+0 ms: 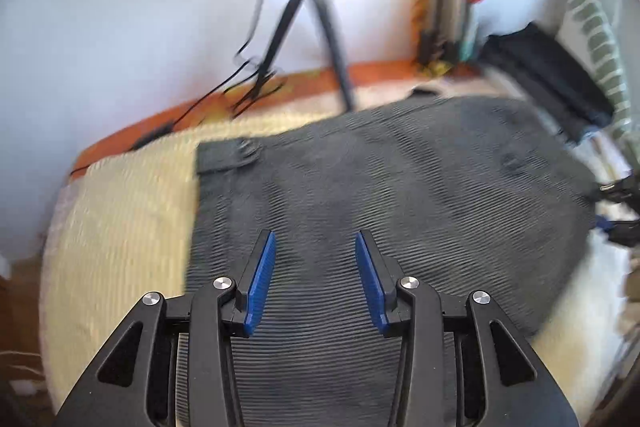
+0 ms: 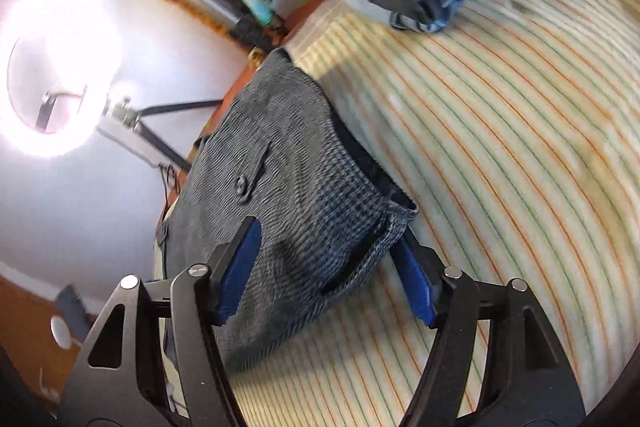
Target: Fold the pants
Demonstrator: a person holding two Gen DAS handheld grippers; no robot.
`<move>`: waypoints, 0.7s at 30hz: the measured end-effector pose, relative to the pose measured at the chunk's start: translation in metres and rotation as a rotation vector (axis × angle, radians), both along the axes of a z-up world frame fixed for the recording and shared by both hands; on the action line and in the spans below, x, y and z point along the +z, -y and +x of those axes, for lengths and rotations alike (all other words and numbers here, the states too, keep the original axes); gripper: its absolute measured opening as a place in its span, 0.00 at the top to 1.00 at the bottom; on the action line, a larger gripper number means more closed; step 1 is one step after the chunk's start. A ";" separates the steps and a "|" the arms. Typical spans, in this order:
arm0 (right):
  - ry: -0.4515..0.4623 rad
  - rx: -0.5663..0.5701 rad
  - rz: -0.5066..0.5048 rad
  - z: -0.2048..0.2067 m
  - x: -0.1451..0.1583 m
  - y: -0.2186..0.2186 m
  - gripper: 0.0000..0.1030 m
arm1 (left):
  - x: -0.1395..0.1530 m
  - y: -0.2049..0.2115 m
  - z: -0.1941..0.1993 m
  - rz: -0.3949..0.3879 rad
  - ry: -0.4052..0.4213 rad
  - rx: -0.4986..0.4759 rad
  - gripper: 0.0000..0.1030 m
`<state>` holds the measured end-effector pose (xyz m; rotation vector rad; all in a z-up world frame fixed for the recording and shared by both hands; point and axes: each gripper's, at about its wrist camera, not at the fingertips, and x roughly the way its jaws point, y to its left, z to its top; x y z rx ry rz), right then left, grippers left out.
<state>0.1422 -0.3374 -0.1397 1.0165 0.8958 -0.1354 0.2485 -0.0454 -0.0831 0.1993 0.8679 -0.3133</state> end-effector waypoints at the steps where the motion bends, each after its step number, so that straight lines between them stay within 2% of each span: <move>1: -0.001 -0.016 -0.006 0.001 -0.002 -0.001 0.37 | 0.001 0.012 -0.006 -0.010 0.002 -0.034 0.61; 2: 0.004 -0.024 -0.008 0.002 -0.003 -0.001 0.38 | 0.001 0.018 -0.010 -0.012 0.002 -0.058 0.61; 4: 0.015 -0.029 -0.017 0.004 -0.003 -0.002 0.50 | -0.005 0.040 -0.017 -0.002 0.002 -0.110 0.61; 5: 0.017 -0.030 -0.019 0.006 -0.002 -0.002 0.52 | -0.009 0.048 -0.019 0.004 0.002 -0.122 0.61; 8: 0.024 -0.033 -0.002 0.007 -0.004 0.000 0.63 | -0.025 0.060 -0.020 0.009 -0.032 -0.131 0.61; 10: 0.031 -0.023 -0.006 0.008 -0.003 -0.001 0.76 | -0.040 0.062 -0.020 0.038 -0.047 -0.124 0.61; 14: 0.056 0.012 -0.066 0.013 0.009 -0.007 0.83 | -0.053 0.059 -0.018 0.056 -0.033 -0.131 0.60; 17: 0.076 0.031 -0.102 0.015 0.021 -0.011 0.85 | -0.046 0.056 -0.020 0.050 -0.038 -0.120 0.61; 21: 0.087 0.046 -0.124 0.019 0.031 -0.012 0.86 | -0.025 0.040 -0.036 0.018 0.008 -0.087 0.61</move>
